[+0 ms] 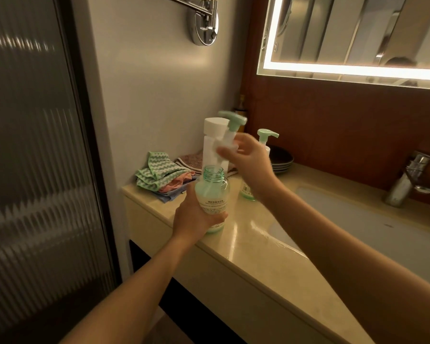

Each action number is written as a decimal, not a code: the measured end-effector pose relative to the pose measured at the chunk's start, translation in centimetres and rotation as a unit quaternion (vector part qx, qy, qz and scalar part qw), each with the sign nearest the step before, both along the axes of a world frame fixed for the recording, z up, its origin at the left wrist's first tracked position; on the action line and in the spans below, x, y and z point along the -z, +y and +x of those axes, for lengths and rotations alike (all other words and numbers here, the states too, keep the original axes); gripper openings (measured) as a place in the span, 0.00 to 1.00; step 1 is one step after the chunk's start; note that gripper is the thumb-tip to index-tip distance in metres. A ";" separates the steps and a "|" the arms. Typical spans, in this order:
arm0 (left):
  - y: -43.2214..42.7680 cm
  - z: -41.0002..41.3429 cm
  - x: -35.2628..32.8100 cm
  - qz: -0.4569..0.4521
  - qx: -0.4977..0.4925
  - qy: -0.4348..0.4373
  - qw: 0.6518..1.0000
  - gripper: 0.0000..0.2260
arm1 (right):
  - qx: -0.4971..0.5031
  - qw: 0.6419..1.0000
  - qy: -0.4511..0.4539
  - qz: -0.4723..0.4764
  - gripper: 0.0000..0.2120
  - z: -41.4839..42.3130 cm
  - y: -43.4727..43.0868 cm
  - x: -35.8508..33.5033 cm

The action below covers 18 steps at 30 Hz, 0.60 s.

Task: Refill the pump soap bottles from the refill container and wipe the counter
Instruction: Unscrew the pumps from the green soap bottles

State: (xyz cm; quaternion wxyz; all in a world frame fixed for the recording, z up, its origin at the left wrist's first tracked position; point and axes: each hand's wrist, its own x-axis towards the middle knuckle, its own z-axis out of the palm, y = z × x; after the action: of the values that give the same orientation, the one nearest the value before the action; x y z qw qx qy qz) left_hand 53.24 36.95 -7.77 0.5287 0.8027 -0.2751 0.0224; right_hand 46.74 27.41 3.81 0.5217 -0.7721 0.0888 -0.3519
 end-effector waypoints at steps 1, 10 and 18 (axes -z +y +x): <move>0.0 0.1 0.0 0.003 -0.001 -0.002 1.000 0.41 | 0.001 1.000 -0.018 0.012 0.16 -0.4 -0.3 -0.8; -0.1 0.6 0.3 0.001 0.004 -0.005 1.000 0.43 | 0.067 0.988 -0.127 0.063 0.13 -4.2 -3.3 -3.9; -0.5 1.5 0.5 -0.013 0.012 -0.015 1.000 0.41 | 0.113 0.992 0.061 0.020 0.21 -3.8 -6.2 0.3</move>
State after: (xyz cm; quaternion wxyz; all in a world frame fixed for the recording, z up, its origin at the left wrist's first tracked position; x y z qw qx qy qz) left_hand 54.74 36.41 -8.25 0.5357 0.7916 -0.2924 0.0313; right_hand 42.91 21.26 3.46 0.4871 -0.7666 0.2140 -0.3595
